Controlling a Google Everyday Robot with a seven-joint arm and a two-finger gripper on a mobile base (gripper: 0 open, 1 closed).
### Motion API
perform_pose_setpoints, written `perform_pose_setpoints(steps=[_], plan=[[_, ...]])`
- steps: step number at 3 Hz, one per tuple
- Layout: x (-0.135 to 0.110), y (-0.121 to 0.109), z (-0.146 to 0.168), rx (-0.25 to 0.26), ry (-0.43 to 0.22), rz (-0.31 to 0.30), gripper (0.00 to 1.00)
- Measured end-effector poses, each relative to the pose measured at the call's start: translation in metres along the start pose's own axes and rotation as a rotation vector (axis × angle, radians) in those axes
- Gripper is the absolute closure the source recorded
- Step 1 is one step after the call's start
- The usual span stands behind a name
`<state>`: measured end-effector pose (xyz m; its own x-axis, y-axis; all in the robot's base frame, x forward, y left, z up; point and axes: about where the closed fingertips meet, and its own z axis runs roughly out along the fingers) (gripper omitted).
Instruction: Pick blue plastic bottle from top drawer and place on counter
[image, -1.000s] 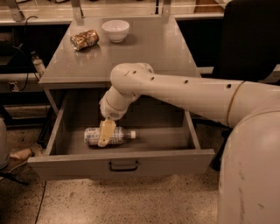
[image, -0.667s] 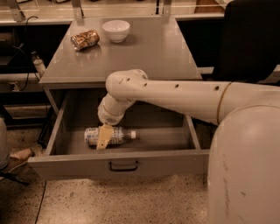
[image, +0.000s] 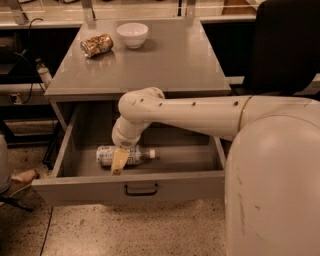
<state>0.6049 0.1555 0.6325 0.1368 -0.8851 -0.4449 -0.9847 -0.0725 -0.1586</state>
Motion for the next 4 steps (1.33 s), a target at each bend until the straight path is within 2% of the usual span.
perform_pose_setpoints(steps=[1,2,3,4], plan=[[0.008,0.001,0.013,-0.002,0.025,0.008,0.17],[0.015,0.0,0.013,0.008,0.033,0.022,0.39],[0.019,-0.003,-0.01,0.05,0.003,0.04,0.7],[0.026,-0.006,-0.042,0.09,-0.054,0.062,0.95]])
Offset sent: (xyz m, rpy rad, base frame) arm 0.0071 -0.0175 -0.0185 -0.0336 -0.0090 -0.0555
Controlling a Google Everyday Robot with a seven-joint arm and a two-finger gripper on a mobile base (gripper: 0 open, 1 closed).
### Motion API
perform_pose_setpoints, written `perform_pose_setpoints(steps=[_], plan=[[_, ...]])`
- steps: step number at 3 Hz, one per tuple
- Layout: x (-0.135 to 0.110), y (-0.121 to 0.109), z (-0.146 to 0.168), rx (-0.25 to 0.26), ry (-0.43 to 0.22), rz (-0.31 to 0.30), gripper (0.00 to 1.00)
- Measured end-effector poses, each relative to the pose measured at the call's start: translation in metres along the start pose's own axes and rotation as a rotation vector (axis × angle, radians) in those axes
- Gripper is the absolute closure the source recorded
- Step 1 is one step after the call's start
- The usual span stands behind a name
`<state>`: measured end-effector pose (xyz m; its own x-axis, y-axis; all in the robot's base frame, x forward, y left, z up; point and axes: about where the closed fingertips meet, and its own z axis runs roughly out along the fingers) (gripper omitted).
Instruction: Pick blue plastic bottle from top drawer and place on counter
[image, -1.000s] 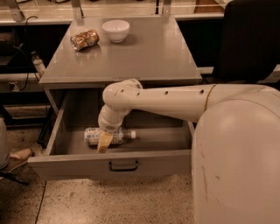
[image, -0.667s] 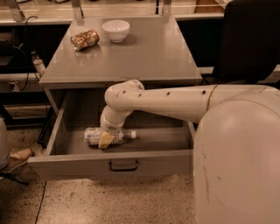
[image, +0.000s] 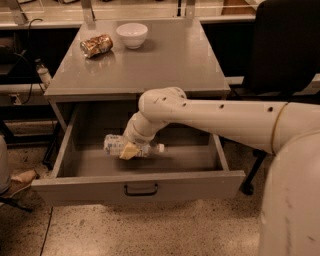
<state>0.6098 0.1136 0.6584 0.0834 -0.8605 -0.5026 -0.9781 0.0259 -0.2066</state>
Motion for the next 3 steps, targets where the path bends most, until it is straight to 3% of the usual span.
perform_pose_setpoints(steps=[2,3], plan=[[0.007,-0.021,-0.127,0.156,-0.037,-0.042,1.0],[-0.008,-0.03,-0.167,0.191,-0.047,-0.103,1.0]])
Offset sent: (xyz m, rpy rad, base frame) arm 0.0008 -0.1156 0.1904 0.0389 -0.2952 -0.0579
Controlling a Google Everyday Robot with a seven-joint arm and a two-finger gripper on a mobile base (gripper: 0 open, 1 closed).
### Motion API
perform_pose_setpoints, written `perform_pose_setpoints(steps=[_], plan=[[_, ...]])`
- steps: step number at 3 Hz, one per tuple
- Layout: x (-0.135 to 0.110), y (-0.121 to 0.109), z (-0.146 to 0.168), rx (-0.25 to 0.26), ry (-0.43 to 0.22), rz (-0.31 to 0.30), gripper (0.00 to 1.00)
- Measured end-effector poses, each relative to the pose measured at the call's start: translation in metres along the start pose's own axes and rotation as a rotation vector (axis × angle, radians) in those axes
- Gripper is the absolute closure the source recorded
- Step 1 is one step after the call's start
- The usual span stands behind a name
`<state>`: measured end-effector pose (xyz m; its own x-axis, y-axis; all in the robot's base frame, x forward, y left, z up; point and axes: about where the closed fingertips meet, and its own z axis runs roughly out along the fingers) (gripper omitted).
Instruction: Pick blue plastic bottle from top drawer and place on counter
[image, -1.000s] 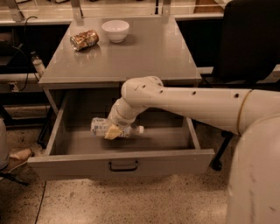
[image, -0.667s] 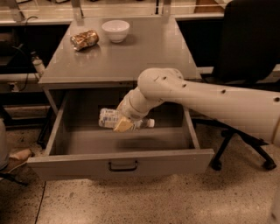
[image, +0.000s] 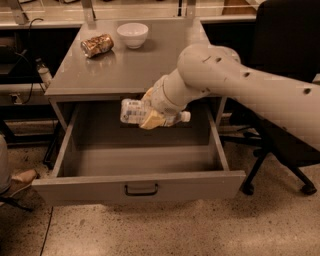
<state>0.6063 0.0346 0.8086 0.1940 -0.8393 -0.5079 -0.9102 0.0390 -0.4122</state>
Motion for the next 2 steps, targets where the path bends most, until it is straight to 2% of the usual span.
perform_pose_setpoints(steps=[2], plan=[[-0.002,-0.017,-0.011,0.028,0.024,-0.031,1.0]])
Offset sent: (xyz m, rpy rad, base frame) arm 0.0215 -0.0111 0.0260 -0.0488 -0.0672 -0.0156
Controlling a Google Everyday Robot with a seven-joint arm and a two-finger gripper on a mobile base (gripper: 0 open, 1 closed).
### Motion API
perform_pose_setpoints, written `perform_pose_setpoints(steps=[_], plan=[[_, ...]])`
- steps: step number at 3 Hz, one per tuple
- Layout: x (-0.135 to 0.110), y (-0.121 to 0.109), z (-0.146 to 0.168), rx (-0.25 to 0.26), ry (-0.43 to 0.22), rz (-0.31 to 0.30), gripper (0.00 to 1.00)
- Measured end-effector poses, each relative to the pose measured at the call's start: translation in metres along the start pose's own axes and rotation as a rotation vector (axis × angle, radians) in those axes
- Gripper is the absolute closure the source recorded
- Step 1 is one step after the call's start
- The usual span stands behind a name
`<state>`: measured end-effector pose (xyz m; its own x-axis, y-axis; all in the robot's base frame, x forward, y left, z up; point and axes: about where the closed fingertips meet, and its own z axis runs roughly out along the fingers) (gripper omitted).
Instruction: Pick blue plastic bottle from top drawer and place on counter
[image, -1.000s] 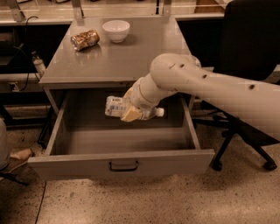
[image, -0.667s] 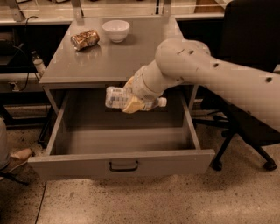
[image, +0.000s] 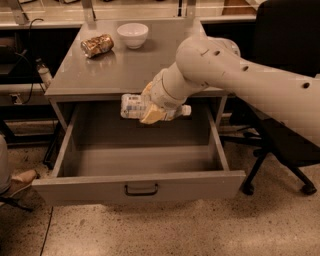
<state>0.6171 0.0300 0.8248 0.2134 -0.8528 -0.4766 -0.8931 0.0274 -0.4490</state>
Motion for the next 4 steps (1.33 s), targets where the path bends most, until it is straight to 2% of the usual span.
perform_pose_setpoints(steps=[1,2,3,4], plan=[[0.001,-0.033,-0.006,0.021,0.05,-0.031,1.0],[-0.015,-0.089,-0.002,0.026,0.069,-0.097,1.0],[-0.028,-0.124,0.01,0.002,0.053,-0.131,1.0],[-0.039,-0.143,0.037,-0.063,0.044,-0.153,1.0]])
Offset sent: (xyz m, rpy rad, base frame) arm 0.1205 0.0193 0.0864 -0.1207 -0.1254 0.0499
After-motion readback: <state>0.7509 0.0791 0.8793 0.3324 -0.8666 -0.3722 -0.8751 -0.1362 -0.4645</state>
